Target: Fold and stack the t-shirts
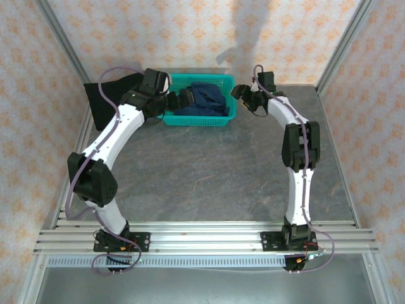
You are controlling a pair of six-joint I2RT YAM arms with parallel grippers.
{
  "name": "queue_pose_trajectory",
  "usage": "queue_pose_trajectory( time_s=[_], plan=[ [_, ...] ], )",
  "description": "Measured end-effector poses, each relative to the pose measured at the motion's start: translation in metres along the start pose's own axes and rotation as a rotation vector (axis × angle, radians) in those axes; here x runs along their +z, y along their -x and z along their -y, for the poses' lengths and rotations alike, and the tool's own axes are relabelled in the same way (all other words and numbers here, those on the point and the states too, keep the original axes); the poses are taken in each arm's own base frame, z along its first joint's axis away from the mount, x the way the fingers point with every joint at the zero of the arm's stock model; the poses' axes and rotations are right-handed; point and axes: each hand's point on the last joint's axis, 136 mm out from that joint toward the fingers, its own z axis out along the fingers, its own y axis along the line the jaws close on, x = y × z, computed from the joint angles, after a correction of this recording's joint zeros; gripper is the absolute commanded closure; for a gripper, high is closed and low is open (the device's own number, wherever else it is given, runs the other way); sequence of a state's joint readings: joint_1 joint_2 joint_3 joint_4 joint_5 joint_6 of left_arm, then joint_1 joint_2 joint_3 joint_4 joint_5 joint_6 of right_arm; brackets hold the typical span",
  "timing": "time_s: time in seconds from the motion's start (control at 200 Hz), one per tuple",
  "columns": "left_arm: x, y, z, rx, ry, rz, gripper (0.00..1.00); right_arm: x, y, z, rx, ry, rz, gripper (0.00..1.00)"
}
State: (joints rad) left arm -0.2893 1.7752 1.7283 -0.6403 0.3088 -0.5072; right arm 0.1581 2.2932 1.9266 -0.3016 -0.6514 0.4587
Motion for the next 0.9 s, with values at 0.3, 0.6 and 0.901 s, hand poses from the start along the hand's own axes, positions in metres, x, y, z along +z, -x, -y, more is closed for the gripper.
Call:
queue_pose_trajectory(
  time_s=[0.3, 0.6, 0.901],
  plan=[
    [0.039, 0.003, -0.007, -0.048, 0.060, -0.043, 0.01, 0.014, -0.023, -0.003, -0.001, -0.028, -0.021, 1.00],
    [0.079, -0.018, -0.018, -0.033, 0.164, -0.121, 0.01, -0.061, -0.103, 0.024, -0.011, -0.110, -0.061, 1.00],
    [0.126, -0.087, -0.020, 0.043, 0.269, -0.279, 0.01, -0.103, -0.199, 0.014, -0.061, -0.100, -0.105, 1.00]
  ],
)
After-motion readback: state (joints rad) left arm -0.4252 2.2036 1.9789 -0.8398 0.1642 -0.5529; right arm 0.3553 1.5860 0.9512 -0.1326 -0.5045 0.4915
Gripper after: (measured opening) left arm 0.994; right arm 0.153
